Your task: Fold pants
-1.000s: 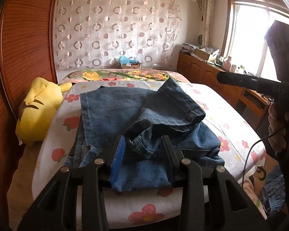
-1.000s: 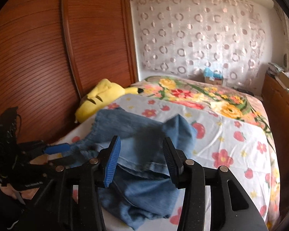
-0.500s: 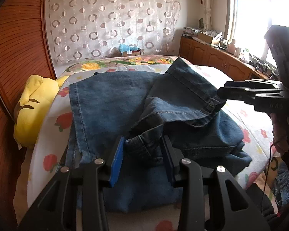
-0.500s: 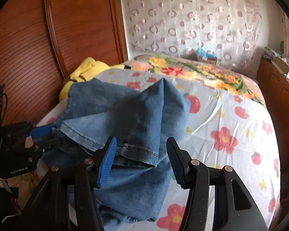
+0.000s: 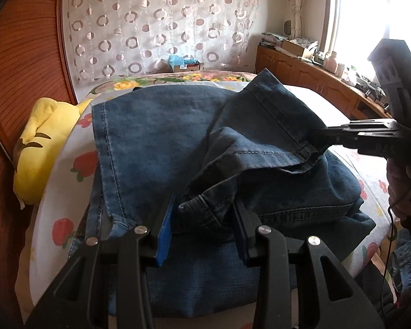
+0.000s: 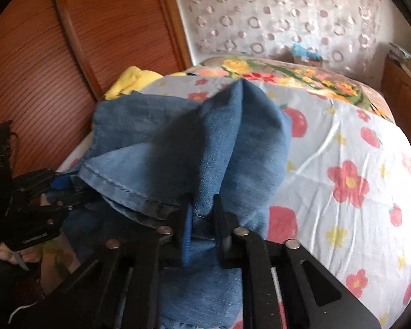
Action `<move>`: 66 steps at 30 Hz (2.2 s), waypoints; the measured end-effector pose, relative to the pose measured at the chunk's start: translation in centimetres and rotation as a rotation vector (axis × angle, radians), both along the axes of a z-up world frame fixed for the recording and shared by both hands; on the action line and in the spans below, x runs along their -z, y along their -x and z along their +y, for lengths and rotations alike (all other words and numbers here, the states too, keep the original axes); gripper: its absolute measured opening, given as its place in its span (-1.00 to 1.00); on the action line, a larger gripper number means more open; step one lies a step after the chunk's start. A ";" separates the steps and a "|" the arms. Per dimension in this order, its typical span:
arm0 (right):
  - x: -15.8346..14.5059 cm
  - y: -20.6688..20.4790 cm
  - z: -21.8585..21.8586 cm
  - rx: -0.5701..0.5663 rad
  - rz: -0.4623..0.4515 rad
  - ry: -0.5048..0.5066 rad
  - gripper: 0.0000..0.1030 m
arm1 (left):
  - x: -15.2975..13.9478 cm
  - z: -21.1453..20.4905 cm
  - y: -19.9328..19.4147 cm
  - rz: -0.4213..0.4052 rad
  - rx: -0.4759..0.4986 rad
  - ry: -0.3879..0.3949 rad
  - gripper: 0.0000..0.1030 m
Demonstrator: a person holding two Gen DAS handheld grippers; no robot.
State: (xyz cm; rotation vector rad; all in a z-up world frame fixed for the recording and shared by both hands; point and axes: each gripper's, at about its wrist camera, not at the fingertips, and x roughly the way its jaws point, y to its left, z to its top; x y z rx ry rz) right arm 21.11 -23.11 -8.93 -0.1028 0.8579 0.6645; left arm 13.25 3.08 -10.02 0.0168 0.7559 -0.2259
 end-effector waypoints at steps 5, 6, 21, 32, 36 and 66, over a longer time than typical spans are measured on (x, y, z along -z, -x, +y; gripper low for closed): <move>-3.5 0.6 -0.1 -0.015 -0.095 -0.059 -0.89 | -0.6 0.4 1.1 -0.038 0.009 0.033 -0.63; -4.3 0.6 0.0 -0.020 -0.112 -0.071 -0.89 | -1.0 0.5 1.3 -0.048 0.012 0.039 -0.64; -12.6 1.0 6.7 -0.137 -0.259 -0.094 -0.90 | -6.1 2.1 7.9 -0.158 0.035 0.095 -0.70; -9.5 -1.7 14.8 -0.195 -0.195 -0.003 -0.90 | -2.9 4.1 7.0 -0.054 -0.020 0.111 -0.68; -7.0 -2.3 17.1 -0.198 -0.158 0.022 -0.90 | -1.4 4.6 7.0 -0.010 -0.021 0.150 -0.67; -8.7 0.6 4.8 -0.020 -0.211 0.041 -0.11 | -3.4 5.5 8.0 -0.062 -0.081 0.108 -0.43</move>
